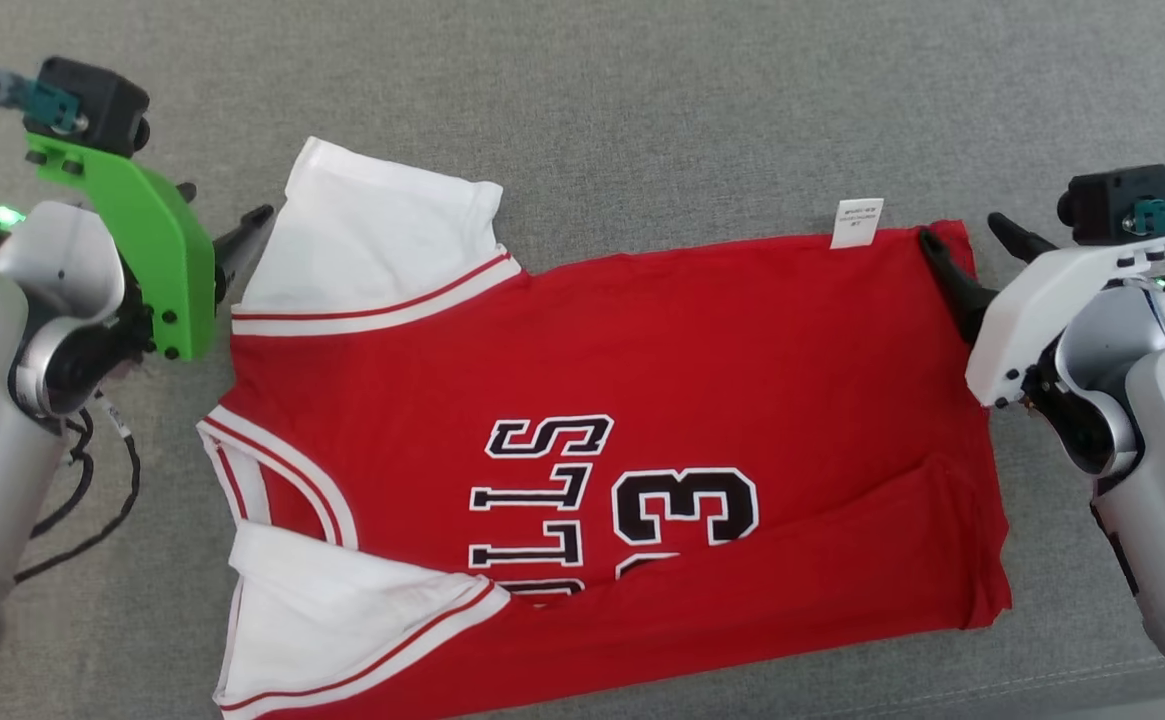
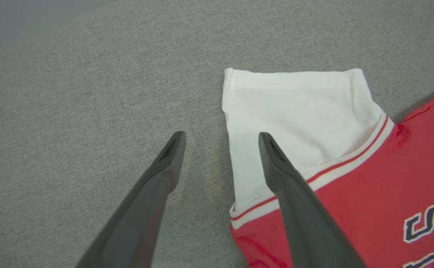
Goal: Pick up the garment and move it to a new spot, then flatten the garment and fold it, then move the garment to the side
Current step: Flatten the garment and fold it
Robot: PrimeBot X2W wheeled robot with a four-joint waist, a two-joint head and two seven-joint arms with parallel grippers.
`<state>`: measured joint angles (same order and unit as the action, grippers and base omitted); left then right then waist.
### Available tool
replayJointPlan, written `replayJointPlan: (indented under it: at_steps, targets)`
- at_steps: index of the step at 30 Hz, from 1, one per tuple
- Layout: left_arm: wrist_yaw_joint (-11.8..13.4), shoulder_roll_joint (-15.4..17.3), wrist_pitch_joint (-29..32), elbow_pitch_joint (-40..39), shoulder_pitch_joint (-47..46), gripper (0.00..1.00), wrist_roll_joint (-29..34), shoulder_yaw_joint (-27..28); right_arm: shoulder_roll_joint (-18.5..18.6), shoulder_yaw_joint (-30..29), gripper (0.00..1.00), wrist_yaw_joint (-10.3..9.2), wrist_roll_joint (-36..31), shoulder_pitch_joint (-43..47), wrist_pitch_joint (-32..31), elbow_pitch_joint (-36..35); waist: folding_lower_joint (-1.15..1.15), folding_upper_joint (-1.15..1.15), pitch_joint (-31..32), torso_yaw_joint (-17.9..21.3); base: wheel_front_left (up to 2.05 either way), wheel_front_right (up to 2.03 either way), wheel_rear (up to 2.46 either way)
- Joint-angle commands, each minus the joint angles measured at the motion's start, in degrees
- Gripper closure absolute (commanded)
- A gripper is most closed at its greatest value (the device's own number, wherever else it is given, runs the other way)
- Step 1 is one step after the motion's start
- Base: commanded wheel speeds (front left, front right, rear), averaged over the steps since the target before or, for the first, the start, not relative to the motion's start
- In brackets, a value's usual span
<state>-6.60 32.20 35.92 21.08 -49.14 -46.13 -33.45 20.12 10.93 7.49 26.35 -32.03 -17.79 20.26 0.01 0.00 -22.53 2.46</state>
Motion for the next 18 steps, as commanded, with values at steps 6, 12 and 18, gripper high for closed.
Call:
replayJointPlan:
  at_steps: [6, 12, 18]
  targets:
    - [-0.8, -1.0, 1.6, 7.1, -7.3, 0.00, -0.9, -3.0, -0.4, 3.7, 0.00, -0.01, 1.0, -4.3, 1.1, 3.8, -0.01, 0.00, -6.3, 2.4, 0.00, 0.00, 0.00]
    - [-0.9, -0.1, -0.5, 10.2, -10.7, 0.00, -3.9, -7.6, -0.5, 7.4, 0.00, -0.01, 2.8, -5.8, 2.4, 4.6, -0.01, 0.00, -7.3, 4.4, 0.00, 0.00, 0.00]
    - [-0.9, 0.4, -2.7, 13.3, -13.2, 0.05, -5.8, -11.1, -0.5, 10.1, 0.52, -0.01, 4.1, -6.5, 3.0, 4.5, -0.01, 0.00, -7.9, 5.3, 0.00, 0.00, 0.00]
